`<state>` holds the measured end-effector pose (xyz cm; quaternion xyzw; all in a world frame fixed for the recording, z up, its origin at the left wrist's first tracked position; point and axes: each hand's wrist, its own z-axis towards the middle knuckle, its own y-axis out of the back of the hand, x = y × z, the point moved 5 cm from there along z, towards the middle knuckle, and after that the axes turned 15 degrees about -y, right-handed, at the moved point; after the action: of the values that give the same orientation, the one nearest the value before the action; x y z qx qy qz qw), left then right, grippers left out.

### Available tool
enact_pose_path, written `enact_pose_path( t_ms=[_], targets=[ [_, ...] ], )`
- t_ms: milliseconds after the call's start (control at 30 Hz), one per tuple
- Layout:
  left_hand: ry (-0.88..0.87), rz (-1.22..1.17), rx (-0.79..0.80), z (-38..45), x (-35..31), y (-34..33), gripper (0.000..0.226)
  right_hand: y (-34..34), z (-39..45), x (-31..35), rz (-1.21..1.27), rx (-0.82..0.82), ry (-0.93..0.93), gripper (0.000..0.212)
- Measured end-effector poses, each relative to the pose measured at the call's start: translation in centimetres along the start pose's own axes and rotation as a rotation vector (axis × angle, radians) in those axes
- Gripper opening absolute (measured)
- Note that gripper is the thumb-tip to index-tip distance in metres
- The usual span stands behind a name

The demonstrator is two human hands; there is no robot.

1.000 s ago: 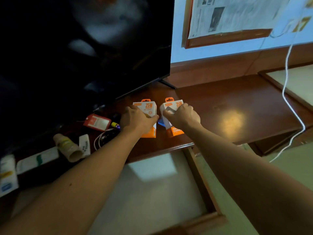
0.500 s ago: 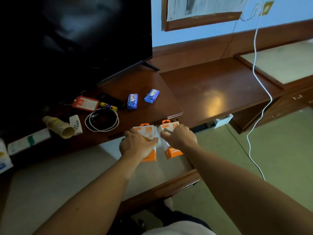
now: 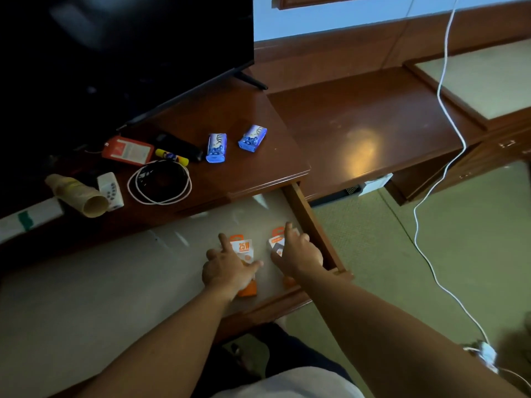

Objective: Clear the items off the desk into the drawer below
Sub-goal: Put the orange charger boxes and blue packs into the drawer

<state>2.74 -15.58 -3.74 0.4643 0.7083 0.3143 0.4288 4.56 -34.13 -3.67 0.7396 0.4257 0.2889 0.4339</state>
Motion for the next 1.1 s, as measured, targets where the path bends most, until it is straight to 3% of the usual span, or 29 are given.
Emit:
enact_pose_path(
  t_ms=[100, 200, 400, 600, 867, 1100],
  targets=[
    [-0.04, -0.023, 0.049, 0.5, 0.7, -0.5, 0.121, -0.3, 0.2, 0.2, -0.113, -0.022, 0.047, 0.073],
    [-0.086, -0.043, 0.074, 0.9, 0.9, -0.6, 0.099, -0.1, 0.4, 0.6, -0.233, -0.079, 0.07, 0.077],
    [-0.132, -0.106, 0.09, 1.6, 0.6, -1.1, 0.087, -0.2, 0.2, 1.5, -0.317, -0.141, 0.318, 0.055],
    [-0.216, -0.229, 0.152, 1.3, -0.9, -2.4, 0.071, 1.0, 1.9, -0.1, -0.296, -0.097, 0.291, 0.063],
    [-0.257, -0.347, 0.196, 1.5, -3.6, -3.7, 0.082, 1.1, 2.4, -0.4, -0.294, 0.012, 0.305, 0.062],
    [-0.2, -0.296, 0.206, 1.9, -4.4, -4.0, 0.088, 1.4, 2.3, -0.6, -0.293, 0.068, 0.31, 0.064]
  ],
)
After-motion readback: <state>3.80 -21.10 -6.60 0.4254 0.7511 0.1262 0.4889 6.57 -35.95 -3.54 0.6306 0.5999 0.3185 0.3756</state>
